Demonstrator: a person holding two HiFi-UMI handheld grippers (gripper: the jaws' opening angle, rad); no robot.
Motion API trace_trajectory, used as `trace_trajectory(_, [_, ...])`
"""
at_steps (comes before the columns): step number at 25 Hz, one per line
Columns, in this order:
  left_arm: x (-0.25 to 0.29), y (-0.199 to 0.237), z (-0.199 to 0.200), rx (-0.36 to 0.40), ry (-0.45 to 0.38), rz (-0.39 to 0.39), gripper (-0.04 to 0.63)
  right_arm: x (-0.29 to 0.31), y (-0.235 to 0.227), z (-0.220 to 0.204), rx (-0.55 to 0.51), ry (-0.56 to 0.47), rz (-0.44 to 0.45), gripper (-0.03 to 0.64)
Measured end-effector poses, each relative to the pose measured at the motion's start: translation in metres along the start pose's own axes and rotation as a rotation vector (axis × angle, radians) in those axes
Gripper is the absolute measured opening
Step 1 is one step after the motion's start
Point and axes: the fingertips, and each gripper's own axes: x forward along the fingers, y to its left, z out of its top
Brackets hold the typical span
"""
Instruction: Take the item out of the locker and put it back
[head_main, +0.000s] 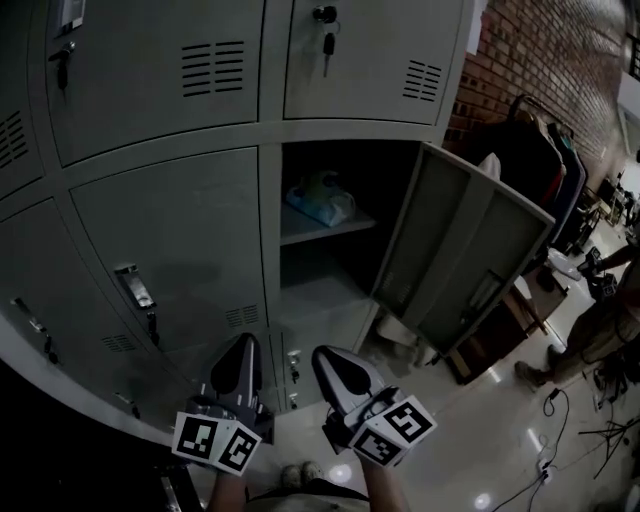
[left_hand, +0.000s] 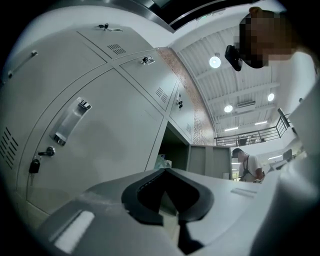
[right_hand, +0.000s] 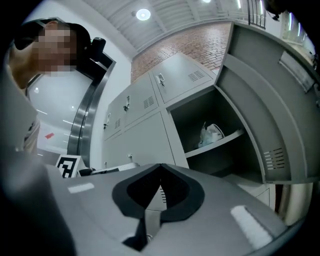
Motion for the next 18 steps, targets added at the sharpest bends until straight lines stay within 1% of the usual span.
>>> trace_trajectory(2, [0.013, 0.006, 0.0, -0.001, -0.006, 0.001, 0.005, 0.014, -0.012, 0.004, -0.032, 0.009, -0.003, 0.003])
trace_trajectory(5, [0.029, 0.009, 0.001, 0.001, -0.017, -0.001, 0.005, 0.037, -0.037, 0.027, -0.127, -0.003, -0.015, 0.005])
trace_trajectory(6, [0.033, 0.009, 0.001, 0.002, -0.018, -0.004, 0.005, 0.049, -0.049, 0.037, -0.153, -0.004, -0.022, 0.036])
trace_trajectory(7, [0.037, 0.01, -0.001, 0.0, -0.017, -0.006, 0.005, 0.064, -0.063, 0.047, -0.173, 0.009, -0.027, 0.13])
trace_trajectory(8, [0.041, 0.01, -0.002, -0.005, -0.015, -0.008, 0.005, 0.081, -0.078, 0.057, -0.191, 0.041, -0.026, 0.275])
trace_trajectory(9, [0.045, 0.01, -0.004, -0.011, -0.013, -0.009, 0.005, 0.102, -0.094, 0.065, -0.21, 0.086, -0.024, 0.402])
trace_trajectory(10, [0.048, 0.009, -0.006, -0.017, -0.013, -0.012, 0.005, 0.122, -0.112, 0.073, -0.228, 0.136, -0.027, 0.457])
trace_trajectory(11, [0.05, 0.008, -0.007, -0.019, -0.012, -0.017, 0.005, 0.141, -0.131, 0.08, -0.237, 0.181, -0.044, 0.488])
trace_trajectory(13, [0.054, 0.004, -0.009, -0.013, -0.007, -0.028, 0.005, 0.17, -0.17, 0.09, -0.232, 0.245, -0.108, 0.498])
trace_trajectory(15, [0.056, 0.004, -0.009, -0.011, -0.008, -0.027, 0.005, 0.186, -0.199, 0.095, -0.224, 0.286, -0.159, 0.497])
trace_trajectory(16, [0.057, 0.006, -0.008, -0.012, -0.012, -0.021, 0.005, 0.191, -0.206, 0.096, -0.223, 0.299, -0.169, 0.497])
trace_trajectory(18, [0.058, 0.013, -0.007, -0.014, -0.017, -0.003, 0.005, 0.199, -0.211, 0.094, -0.224, 0.314, -0.16, 0.497])
